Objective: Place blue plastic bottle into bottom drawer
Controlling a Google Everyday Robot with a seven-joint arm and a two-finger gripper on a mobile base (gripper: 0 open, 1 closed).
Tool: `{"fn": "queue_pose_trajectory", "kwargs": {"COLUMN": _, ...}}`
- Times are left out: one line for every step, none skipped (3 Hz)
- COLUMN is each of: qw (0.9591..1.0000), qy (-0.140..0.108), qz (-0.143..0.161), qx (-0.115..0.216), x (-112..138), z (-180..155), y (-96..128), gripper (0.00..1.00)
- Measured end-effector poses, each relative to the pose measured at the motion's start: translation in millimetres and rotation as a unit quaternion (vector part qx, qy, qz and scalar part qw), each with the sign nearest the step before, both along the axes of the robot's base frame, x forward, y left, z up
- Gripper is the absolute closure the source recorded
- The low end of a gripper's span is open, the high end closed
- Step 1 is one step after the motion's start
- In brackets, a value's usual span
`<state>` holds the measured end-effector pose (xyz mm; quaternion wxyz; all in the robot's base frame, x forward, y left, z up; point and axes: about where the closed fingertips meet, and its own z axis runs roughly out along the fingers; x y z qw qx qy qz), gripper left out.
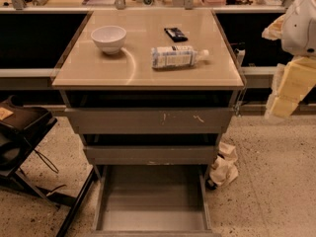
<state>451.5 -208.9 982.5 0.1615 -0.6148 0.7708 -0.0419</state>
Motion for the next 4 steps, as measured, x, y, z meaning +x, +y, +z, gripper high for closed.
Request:
{"fn": "queue_pose_trajectory", "kwargs": {"qw": 0.9995, "qy": -0.001, "qz": 0.025, "qx": -0.021, "x": 47.8, "z": 5.1, "y": 22.3, "gripper": 0.0}}
{"fn": "queue_pose_trajectory", "kwargs": {"qw": 0.9977, "qy": -0.008, "qz": 0.059, "qx": -0.032, "x": 121.3, "z": 8.7, "y": 65.4, "gripper": 0.0}}
{"fn": "queue_pose_trajectory", "kwargs": {"qw": 0.9956, "qy": -0.024, "qz": 0.084, "qx": -0.034, "x": 188.9, "z": 8.3, "y": 112.1, "gripper": 0.0}}
{"fn": "queue_pose_trajectory", "kwargs": {"qw": 0.9943, "qy": -0.039, "qz": 0.083, "qx": -0.055, "x": 244.6, "z": 3.3, "y": 141.5, "gripper": 0.0}}
